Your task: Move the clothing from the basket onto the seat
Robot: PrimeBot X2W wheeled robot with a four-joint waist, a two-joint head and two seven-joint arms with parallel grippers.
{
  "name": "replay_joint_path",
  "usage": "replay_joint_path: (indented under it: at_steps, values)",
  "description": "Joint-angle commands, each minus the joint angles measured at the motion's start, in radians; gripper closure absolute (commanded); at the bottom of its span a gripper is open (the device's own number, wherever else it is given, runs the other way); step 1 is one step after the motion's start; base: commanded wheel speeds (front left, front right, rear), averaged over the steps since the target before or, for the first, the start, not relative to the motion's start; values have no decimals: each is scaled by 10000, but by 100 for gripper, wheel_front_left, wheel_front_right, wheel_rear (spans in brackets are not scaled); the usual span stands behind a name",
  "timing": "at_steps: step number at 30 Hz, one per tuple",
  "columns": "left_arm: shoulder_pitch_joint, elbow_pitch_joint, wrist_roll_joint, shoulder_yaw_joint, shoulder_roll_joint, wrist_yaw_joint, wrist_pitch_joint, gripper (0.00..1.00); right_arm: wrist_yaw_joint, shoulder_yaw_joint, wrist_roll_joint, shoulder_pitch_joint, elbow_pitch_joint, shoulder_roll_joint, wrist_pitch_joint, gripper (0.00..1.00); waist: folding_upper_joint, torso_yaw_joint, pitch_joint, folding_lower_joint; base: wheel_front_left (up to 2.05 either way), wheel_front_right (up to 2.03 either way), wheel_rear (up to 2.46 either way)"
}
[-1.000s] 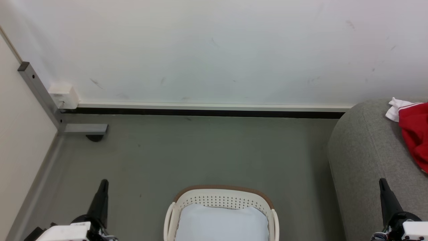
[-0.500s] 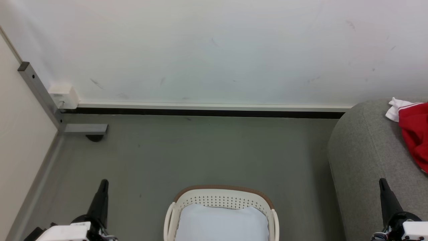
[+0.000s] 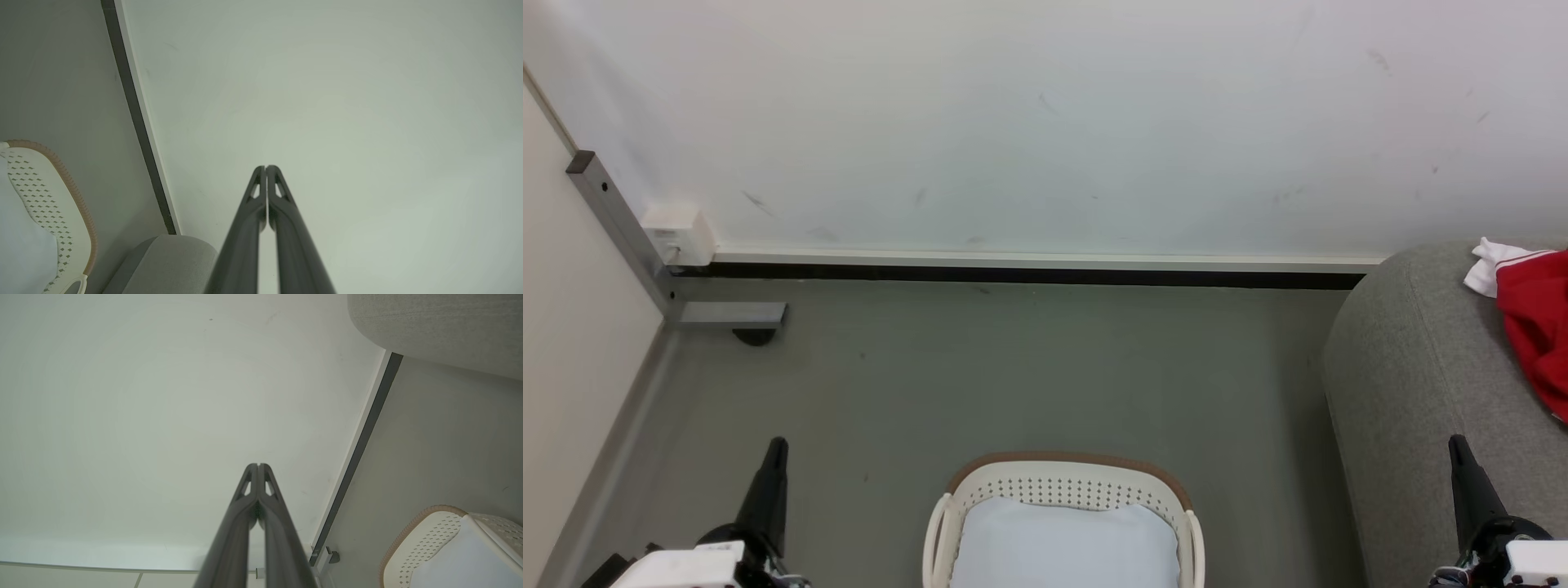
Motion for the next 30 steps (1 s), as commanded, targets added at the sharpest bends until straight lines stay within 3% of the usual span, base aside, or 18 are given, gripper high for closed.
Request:
replay_joint_path:
  at_steps: [1,30]
  values:
    - [-79,-37,-138,17,21,-50,35,100,-21,-36,4,-125,-50,-78,31,100,-1,0,0,0,0,0,0]
    - [-79,-38,-139,16,21,-50,34,100,-21,-35,5,-126,-50,-78,31,100,-1,0,0,0,0,0,0]
